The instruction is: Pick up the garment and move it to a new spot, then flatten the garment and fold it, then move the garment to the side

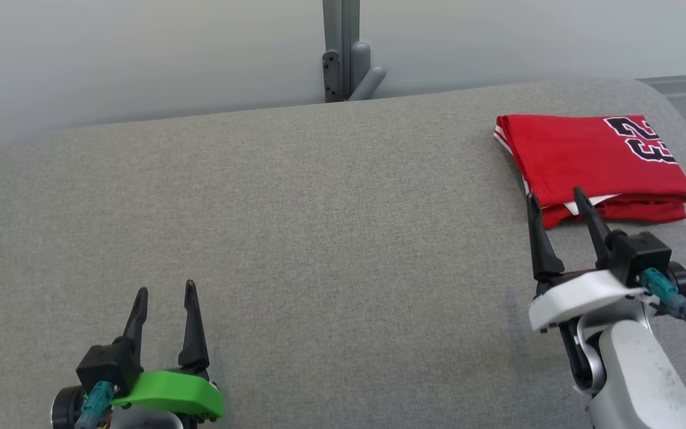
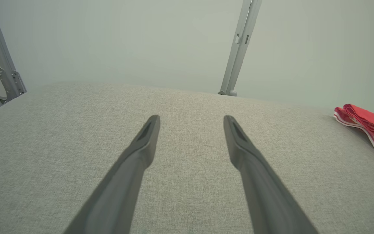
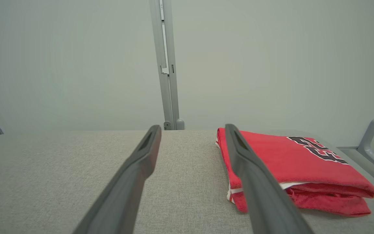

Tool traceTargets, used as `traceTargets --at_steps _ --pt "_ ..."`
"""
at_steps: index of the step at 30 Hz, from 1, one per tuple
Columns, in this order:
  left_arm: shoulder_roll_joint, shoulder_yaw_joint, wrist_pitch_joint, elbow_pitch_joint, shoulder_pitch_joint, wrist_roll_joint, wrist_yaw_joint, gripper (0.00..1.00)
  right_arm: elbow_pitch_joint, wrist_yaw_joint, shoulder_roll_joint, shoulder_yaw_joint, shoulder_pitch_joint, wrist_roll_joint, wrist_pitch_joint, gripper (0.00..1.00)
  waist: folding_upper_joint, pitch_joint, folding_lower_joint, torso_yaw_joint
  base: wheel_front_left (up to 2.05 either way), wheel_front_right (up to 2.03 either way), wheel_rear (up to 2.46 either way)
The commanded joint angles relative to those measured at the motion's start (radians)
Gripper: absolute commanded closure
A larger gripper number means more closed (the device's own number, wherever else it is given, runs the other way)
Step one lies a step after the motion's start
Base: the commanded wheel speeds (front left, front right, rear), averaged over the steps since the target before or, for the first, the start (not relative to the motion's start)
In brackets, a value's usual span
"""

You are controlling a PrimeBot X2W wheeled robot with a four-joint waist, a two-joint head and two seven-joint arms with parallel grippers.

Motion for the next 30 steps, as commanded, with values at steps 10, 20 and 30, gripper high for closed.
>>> traceTargets --at_steps 10,20,30 --pt "-0.012 0.01 -0.008 -0.009 0.053 0.024 0.009 0.0 -0.188 -0.002 0.036 0.02 0.222 0.038 -0.001 0.0 0.0029 -0.024 0.0001 0.023 0.0 0.0 0.0" --pt "-0.024 0.026 -0.008 -0.03 0.062 0.041 -0.006 0.0 -0.217 -0.002 0.036 0.04 0.288 0.092 0.01 0.0 0.0029 -0.032 0.0001 0.032 0.0 0.0 0.0" --pt "-0.032 0.031 -0.008 -0.026 0.073 0.056 -0.018 0.0 -0.218 -0.002 0.036 0.041 0.3 0.097 0.012 0.0 0.0029 -0.044 0.0001 0.039 0.0 0.0 0.0"
